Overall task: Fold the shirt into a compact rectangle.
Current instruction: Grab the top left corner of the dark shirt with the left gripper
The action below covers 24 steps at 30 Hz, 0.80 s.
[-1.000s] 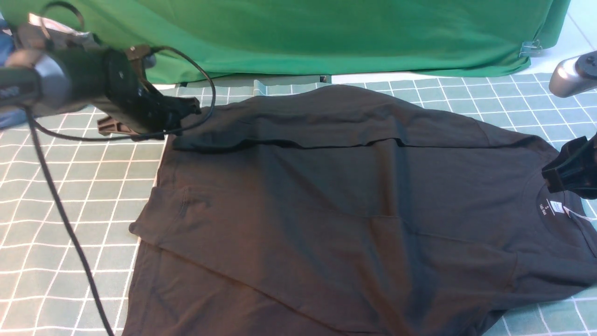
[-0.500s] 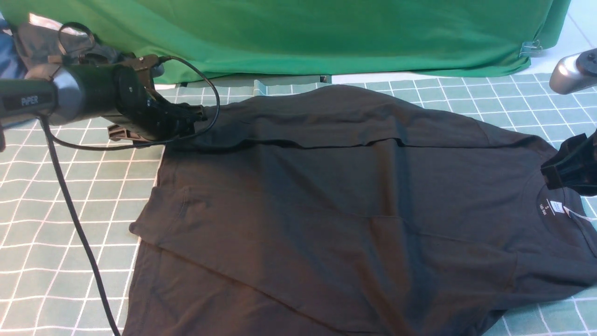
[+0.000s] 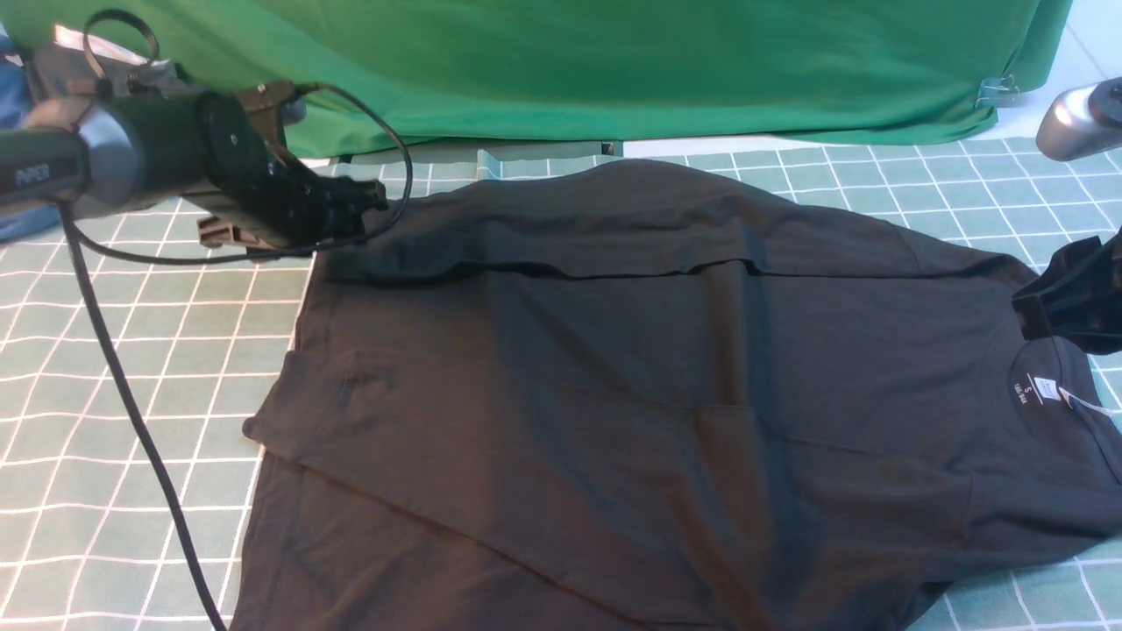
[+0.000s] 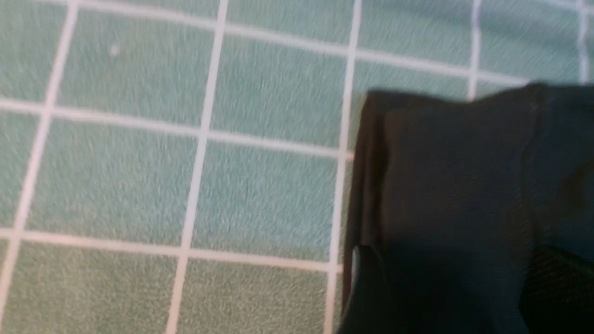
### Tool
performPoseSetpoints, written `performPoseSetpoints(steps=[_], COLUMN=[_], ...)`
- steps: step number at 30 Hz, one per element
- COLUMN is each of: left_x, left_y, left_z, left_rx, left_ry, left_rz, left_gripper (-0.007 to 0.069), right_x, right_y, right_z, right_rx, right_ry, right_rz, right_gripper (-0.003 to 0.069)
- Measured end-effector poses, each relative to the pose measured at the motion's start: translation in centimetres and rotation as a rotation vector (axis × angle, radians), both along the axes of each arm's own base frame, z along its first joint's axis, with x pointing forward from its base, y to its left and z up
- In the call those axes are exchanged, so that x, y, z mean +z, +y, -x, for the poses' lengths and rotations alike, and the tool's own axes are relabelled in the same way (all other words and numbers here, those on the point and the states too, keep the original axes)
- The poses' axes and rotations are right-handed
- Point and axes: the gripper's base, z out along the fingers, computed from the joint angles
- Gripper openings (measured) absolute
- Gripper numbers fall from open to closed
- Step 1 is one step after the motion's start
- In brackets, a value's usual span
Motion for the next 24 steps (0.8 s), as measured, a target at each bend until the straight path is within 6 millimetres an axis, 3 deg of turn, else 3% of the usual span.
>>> performPoseSetpoints(steps=[9,12,24], left_x=[-0.88,-0.89,-0.97], left_y=[-0.03,-0.08,-0.14], left_z=[-0.06,-0.04,0.3], left_rx=[-0.004,-0.006,-0.068], left_ry=[0.018,0.021,0.057], left_rz=[0.0,0.006,-0.025], left_gripper=[0.038,0.0344,0.0043], right_x=[0.0,0.0,0.0], right_y=[0.0,0.0,0.0], right_z=[-0.01,-0.01,-0.01], right_rx=[-0.002,-0.002,-0.004], right_ry=[0.0,0.0,0.0], right_rz=[-0.002,-0.002,-0.003], right_gripper=[0.0238,0.0238,0.0238])
